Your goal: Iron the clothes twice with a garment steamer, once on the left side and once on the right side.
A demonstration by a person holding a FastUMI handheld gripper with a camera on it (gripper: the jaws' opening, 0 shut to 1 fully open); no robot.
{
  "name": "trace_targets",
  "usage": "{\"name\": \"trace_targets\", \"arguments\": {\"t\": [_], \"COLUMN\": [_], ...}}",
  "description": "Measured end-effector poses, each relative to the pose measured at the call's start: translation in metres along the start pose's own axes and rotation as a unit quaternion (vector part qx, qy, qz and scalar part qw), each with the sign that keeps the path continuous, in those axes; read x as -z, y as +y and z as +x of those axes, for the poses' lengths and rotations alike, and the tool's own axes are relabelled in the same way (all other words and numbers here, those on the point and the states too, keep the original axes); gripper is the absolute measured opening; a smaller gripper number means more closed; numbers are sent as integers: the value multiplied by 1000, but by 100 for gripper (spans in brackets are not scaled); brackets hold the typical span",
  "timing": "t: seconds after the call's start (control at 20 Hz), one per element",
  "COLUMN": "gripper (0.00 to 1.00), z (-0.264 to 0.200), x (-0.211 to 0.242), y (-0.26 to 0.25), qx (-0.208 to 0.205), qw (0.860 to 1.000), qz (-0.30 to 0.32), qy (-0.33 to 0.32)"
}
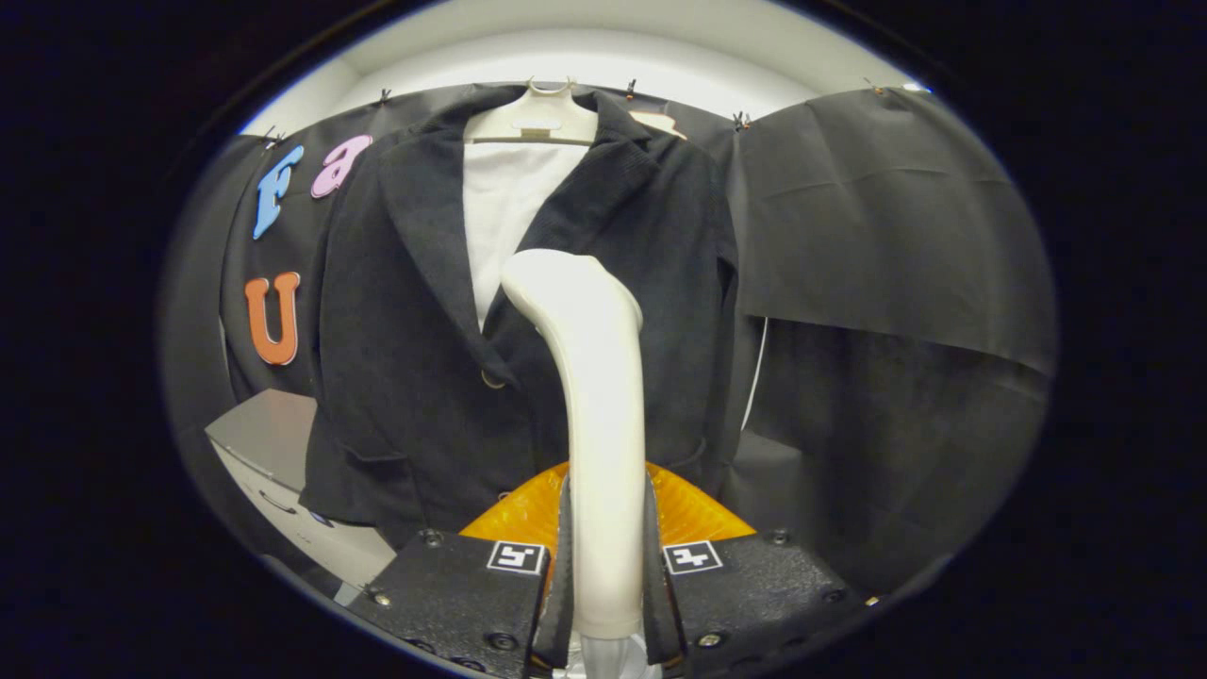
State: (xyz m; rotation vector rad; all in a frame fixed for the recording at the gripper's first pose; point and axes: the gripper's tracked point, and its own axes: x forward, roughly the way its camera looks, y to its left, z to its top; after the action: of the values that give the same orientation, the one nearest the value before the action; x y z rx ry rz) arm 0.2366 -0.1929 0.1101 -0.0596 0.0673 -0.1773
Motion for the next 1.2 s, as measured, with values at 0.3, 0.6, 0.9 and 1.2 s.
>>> {"name": "trace_targets", "arguments": {"t": [0.3, 0.6, 0.9, 1.2], "gripper": [33, 33, 33, 33], "z": [1, 3, 5, 8], "x": [29, 55, 85, 111], "y": [0, 1, 1, 1], "qx": [6, 7, 10, 19], "qw": [1000, 999, 998, 997], "qz": [-9, -6, -6, -12], "qy": [20, 37, 55, 71]}}
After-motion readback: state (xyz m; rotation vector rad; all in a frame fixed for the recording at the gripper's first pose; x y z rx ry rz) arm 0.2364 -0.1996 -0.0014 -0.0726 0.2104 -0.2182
